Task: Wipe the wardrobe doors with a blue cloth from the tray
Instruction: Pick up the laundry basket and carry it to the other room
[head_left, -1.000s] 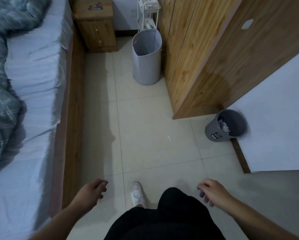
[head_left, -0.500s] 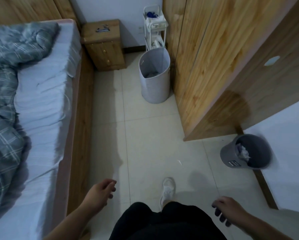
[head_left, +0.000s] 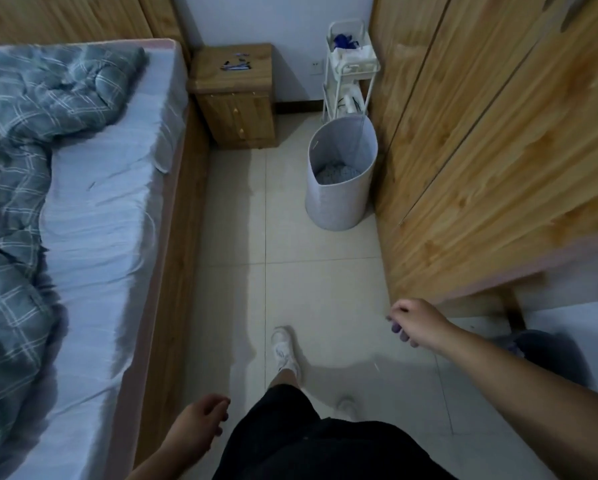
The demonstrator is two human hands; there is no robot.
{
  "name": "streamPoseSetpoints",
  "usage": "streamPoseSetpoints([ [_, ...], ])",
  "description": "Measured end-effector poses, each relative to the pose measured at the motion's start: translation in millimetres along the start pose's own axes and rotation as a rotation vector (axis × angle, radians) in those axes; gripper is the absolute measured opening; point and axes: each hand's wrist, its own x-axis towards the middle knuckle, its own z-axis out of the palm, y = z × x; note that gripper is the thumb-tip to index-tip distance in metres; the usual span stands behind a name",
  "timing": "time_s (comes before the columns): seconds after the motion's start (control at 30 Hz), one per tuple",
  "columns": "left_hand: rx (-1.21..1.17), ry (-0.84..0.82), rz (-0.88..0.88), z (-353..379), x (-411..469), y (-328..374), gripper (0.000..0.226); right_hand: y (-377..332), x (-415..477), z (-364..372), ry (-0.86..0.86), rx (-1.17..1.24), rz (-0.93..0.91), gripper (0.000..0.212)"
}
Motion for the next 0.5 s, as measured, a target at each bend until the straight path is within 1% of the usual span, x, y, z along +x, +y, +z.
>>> streamPoseSetpoints([
  [0.07, 0.007, -0.002, 0.027, -22.4, 26.5, 30.0, 0.017, -16.6, 13.1, 3.4, -0.005, 0.013, 0.025, 0.017],
  [0.17, 0.053, -0.045, 0.098, -58.2, 66.2, 82.6, 0.016, -23.5, 22.1, 7.1, -0.005, 0.052, 0.098, 0.019],
  [0.33, 0.118, -0.068, 0.22, -115.5, 123.1, 175.3, 0.012, -2.3, 21.5, -2.8, -0.051, 0.046, 0.229, 0.019],
  [0.5, 0.047, -0.019, 0.26, -153.9, 181.3, 256.1, 0.014, 13.4, 46.3, -26.6, -0.131, 0.079, 0.398, 0.021],
])
